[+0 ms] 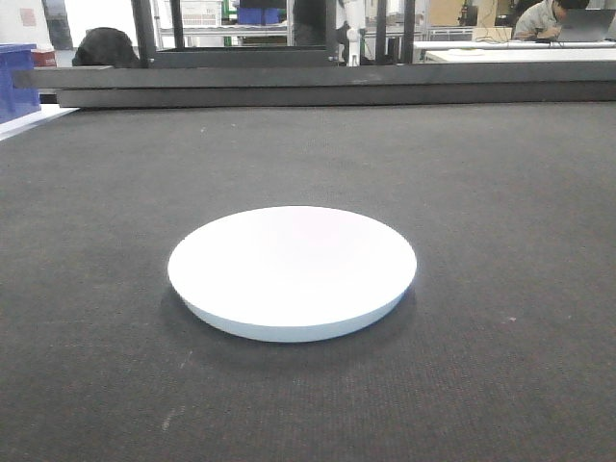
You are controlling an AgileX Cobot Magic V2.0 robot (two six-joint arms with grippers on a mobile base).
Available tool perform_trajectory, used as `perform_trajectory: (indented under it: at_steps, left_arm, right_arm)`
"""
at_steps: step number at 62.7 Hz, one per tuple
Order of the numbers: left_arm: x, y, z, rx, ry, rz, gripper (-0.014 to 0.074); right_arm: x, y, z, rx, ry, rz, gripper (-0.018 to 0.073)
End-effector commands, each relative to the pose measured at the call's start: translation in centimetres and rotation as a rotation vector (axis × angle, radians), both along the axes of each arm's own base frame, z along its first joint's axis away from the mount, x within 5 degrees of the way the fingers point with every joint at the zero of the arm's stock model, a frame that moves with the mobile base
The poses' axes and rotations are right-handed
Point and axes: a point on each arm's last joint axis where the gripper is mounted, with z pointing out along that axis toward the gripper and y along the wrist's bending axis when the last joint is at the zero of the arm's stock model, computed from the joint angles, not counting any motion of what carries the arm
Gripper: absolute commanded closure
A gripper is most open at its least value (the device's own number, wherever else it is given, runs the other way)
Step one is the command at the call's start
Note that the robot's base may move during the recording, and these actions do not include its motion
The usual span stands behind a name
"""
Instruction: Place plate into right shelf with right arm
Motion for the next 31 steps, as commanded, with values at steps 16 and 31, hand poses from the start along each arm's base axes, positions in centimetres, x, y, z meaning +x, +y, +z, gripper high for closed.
perform_trajectory:
  at_steps: [16, 31]
  left_arm:
    - [-0.08, 0.1, 0.52, -0.018, -0.089, 0.009, 0.0724]
    - [-0.08, 0.1, 0.52, -0.018, -0.089, 0.009, 0.0724]
  right_arm:
    - [-0.3, -0.05, 1.39, -0.014, -0.118, -0.008, 0.0505]
    - [-0.3, -0.05, 1.39, -0.014, -0.118, -0.008, 0.0505]
